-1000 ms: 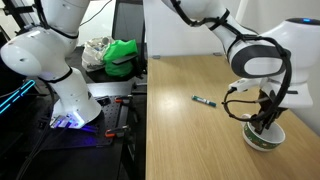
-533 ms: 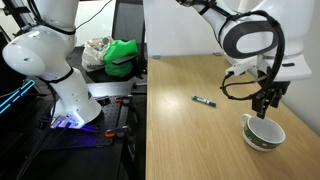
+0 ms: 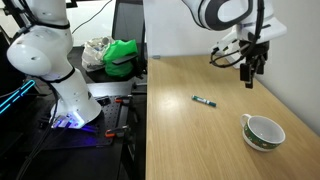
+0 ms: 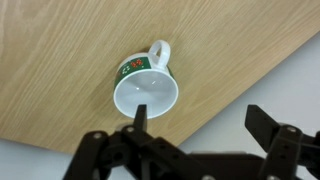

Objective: Move the mug cup from the left to the right

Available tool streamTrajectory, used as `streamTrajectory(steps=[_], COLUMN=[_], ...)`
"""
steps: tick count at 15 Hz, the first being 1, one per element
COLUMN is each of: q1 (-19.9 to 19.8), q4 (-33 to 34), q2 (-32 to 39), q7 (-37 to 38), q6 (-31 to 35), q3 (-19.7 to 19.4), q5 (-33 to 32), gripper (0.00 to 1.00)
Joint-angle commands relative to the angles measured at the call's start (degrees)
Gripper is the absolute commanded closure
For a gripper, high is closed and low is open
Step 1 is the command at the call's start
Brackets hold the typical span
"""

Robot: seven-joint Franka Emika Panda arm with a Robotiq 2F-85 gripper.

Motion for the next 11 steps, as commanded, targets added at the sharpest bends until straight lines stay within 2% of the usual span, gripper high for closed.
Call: streamTrajectory(steps=[1,7,8,11], q1=[-0.2,-0.3,-1.3,-1.3], q4=[-6.6,-9.2,-6.7,-7.6], q2=[-8.1,-13.6,-10.3,-11.7], q7=[-2.5,-3.4,-2.3,-2.4], q6=[-2.1,-8.7,-6.6,-7.7], q3=[3.4,7.8,8.0,9.0], q5=[-1.1,-3.8,-2.8,-3.3], gripper=[0.0,0.0,0.0,0.0])
